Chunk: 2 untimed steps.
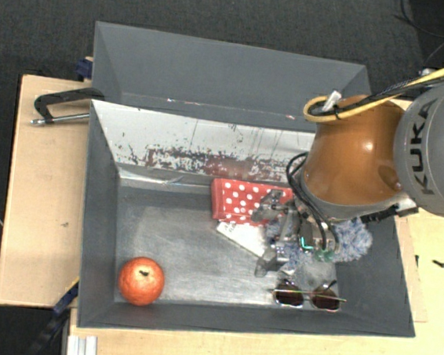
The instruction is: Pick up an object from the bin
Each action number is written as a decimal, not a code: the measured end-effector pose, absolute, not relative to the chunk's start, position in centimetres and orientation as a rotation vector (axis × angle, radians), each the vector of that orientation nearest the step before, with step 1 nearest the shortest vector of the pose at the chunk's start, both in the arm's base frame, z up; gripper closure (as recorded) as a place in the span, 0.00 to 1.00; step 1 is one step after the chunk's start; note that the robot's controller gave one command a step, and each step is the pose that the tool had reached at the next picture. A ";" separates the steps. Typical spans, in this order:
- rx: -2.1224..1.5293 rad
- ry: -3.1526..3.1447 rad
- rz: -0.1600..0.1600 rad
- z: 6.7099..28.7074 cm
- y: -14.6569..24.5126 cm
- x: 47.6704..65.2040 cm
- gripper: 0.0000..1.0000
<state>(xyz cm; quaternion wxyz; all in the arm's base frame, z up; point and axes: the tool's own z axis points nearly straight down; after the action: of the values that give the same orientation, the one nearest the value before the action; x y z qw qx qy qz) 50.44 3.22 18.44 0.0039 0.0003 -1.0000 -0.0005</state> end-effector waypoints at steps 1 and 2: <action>0.000 -3.143 -0.002 18.9 3.2 50.6 0.00; 0.125 -3.151 0.000 12.4 -3.5 55.3 0.00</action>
Offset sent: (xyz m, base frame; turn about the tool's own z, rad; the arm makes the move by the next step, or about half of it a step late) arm 0.0772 -0.1188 -0.1144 -0.1279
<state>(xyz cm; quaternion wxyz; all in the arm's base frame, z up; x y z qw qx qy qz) 55.29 -3.45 12.40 -0.0058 0.0397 -0.9992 -0.0001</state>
